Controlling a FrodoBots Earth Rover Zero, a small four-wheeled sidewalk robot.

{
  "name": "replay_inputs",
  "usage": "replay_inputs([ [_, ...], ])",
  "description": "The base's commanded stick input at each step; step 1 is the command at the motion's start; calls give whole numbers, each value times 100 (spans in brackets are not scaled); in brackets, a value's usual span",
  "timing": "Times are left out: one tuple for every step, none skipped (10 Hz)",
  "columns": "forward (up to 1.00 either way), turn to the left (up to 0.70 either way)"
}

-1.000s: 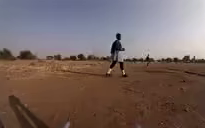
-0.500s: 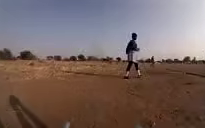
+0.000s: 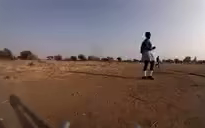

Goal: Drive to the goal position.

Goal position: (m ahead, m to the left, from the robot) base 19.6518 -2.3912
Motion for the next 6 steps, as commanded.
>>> replay_inputs([
  [50,0],
  [50,0],
  [50,0],
  [50,0],
  [50,0],
  [50,0],
])
